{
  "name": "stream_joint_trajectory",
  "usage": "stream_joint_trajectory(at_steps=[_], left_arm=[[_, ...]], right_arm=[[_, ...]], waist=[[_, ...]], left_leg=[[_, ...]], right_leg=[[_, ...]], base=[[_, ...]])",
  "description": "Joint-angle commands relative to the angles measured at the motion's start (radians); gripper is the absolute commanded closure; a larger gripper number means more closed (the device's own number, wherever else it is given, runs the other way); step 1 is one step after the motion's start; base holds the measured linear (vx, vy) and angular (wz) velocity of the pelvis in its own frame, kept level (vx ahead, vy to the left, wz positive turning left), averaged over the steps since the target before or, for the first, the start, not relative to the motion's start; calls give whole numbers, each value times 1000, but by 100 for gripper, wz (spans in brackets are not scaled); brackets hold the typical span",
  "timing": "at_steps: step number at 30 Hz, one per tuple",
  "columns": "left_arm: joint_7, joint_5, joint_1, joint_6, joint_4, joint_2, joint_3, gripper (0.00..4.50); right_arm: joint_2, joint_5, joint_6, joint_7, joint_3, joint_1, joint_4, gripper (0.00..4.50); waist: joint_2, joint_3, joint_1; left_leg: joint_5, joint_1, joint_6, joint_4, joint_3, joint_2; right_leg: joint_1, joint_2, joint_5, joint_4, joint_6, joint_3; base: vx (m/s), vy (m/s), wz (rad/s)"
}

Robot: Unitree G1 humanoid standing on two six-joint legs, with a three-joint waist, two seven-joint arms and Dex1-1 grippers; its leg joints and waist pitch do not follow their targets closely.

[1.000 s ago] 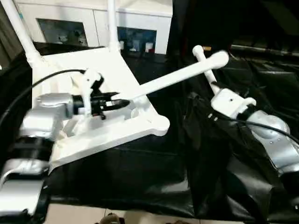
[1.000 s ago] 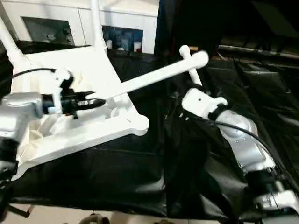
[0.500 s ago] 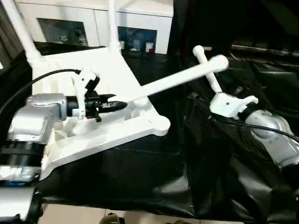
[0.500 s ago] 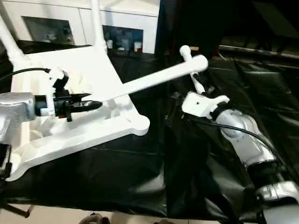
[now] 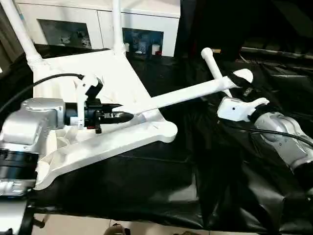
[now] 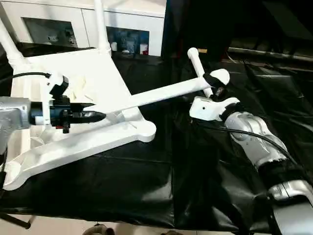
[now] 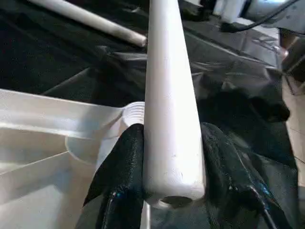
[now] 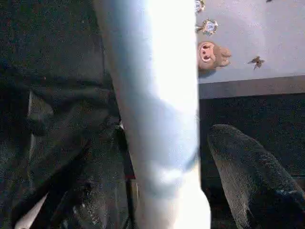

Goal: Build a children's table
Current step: Insert table leg to table base

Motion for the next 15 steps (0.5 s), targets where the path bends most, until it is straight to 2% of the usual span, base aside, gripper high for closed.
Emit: stream_joint_trajectory(at_steps=[1,5,6,7,11,12,15], left_arm=[[-19,-21,6,14,-38,12,-8,314],[-53,-56,17,53,-75,33,-10,314],[-58,-66,20,66,-90,38,-11,314],[-58,-66,21,67,-90,39,-11,314],[-58,-79,27,82,-110,49,-8,314],[-57,-81,28,84,-112,50,-8,314],[-53,-80,27,84,-110,53,-9,314]], right_arm=[[-13,-9,-12,-3,12,-12,17,141],[-11,-14,-26,-5,20,-18,44,189],[-10,-7,-38,4,21,-18,53,189],[-10,-7,-38,4,21,-18,53,213],[-8,4,-60,10,24,-16,68,234],[-8,4,-62,11,24,-16,70,243],[-8,6,-65,11,24,-17,72,250]], waist=[[-2,-79,-6],[-3,-79,-8],[-4,-78,-9],[-3,-78,-9],[-4,-78,-11],[-1,-78,-12],[-3,-79,-17]], left_leg=[[-129,26,23,-60,-21,48],[-129,24,22,-61,-22,48],[-132,26,22,-60,-21,48],[-137,26,20,-60,-22,48],[-141,25,17,-60,-22,48],[-141,25,16,-59,-22,47],[-136,23,19,-59,-22,46]], right_leg=[[49,-78,-85,-62,-214,58],[50,-78,-92,-61,-211,58],[48,-76,-97,-62,-211,58],[49,-77,-104,-62,-211,57],[49,-77,-116,-63,-205,58],[49,-76,-115,-62,-205,58],[51,-75,-102,-62,-208,58]], base=[[0,0,0],[0,0,0],[0,0,0],[0,0,0],[0,0,0],[0,0,0],[0,0,0]])
